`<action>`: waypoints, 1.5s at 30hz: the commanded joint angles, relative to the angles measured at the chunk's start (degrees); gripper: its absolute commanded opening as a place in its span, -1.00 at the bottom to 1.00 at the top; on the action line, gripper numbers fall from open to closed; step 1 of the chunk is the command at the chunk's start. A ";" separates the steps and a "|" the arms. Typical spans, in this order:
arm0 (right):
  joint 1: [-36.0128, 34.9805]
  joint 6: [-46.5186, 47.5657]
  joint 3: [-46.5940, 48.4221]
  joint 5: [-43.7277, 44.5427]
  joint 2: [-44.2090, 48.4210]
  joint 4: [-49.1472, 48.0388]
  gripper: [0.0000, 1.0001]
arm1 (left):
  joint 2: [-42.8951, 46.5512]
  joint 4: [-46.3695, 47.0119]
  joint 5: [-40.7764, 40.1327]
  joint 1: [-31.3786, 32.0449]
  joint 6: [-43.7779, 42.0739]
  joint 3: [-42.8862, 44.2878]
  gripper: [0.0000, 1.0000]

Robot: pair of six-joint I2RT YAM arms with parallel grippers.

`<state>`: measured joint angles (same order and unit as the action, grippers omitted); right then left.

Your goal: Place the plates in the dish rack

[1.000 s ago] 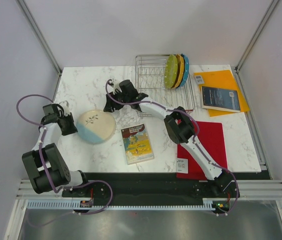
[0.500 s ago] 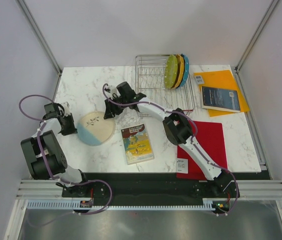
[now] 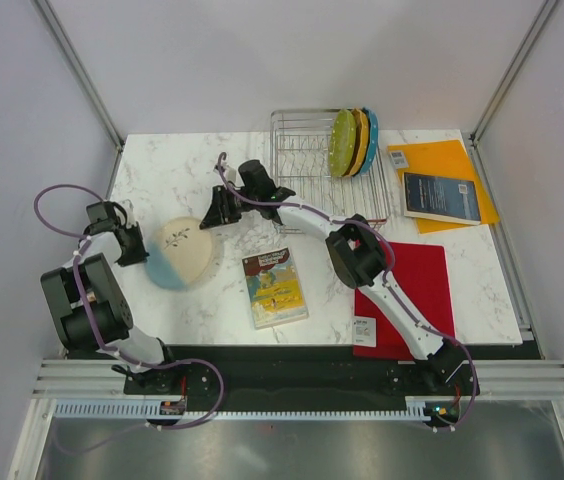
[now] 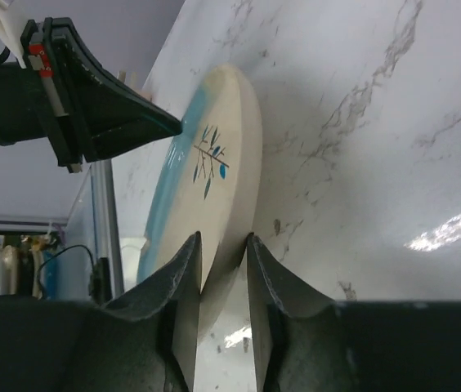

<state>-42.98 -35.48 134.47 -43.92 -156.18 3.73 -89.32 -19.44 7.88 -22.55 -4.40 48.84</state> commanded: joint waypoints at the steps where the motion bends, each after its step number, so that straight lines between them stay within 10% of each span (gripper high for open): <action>1: -2.72 -7.06 0.00 -9.16 0.26 -8.30 -0.52 | 1.51 2.74 9.79 2.24 2.47 -1.02 -0.95; 4: -2.72 -4.16 -0.61 -8.38 1.22 -5.31 -0.96 | 3.96 2.74 9.70 2.24 2.56 -1.90 -0.95; 11: -2.37 1.47 -0.88 -8.64 4.74 -1.27 -1.00 | 10.12 3.54 8.39 2.16 3.88 -1.91 -0.92; 15: -0.71 2.79 -1.41 -7.41 9.47 -0.83 -1.00 | 15.04 3.18 5.31 2.15 6.34 -0.59 -0.29; 27: 2.02 5.34 -2.55 -6.01 17.22 1.46 -1.00 | 24.97 2.39 -0.06 1.28 6.95 -4.10 0.53; 45: 16.16 17.73 0.87 14.73 30.23 14.46 -1.00 | 37.56 2.30 7.06 0.92 17.67 10.14 0.63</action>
<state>-32.29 -19.77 130.23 -35.64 -136.33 19.92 -52.21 -18.48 11.55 -21.30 9.45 57.28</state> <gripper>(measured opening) 0.059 0.811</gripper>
